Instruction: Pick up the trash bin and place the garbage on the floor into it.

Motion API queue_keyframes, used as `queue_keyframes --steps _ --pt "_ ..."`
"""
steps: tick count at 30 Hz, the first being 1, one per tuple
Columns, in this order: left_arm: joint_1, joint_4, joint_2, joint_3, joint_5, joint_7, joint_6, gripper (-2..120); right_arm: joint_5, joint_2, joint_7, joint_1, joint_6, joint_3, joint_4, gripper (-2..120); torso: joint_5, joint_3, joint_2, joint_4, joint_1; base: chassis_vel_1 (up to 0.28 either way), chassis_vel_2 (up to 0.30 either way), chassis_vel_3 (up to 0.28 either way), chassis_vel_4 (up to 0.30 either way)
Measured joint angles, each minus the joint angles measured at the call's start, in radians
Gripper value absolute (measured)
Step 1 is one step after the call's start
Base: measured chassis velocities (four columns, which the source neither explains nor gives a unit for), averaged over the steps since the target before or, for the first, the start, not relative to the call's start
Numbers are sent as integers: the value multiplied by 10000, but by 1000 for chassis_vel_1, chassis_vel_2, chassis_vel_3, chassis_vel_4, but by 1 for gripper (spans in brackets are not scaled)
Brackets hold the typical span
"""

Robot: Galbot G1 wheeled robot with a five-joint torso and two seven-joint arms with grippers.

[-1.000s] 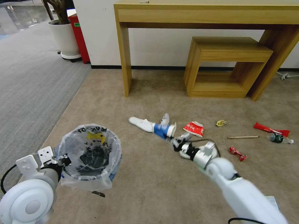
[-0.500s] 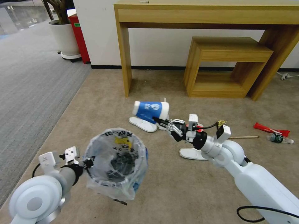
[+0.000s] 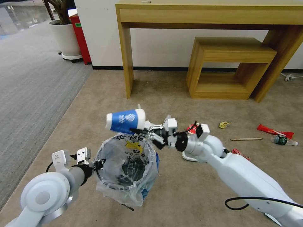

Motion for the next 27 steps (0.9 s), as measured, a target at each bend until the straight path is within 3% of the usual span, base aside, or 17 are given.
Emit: queue_keyframes --steps 12,15,25,27 --pt "-86 62 3 13 16 16 0 0 -312 96 -822 166 -7 -402 -505 0 0 -1 0 -2 0 0 0 0 0" --pt "-97 119 20 -22 64 18 0 0 -786 75 -1492 162 -56 -405 -838 0 1 -1 0 -2 -1 0 0 0 0" --pt "-10 76 -30 -94 126 29 0 0 -1822 -46 -1641 116 -65 -260 -1127 0 1 -1 0 -2 -2 0 0 0 0" --pt "66 41 -52 -125 164 33 0 0 -2110 -54 -1396 148 -175 -250 -1143 7 1 -1 0 -1 -1 0 0 0 0"
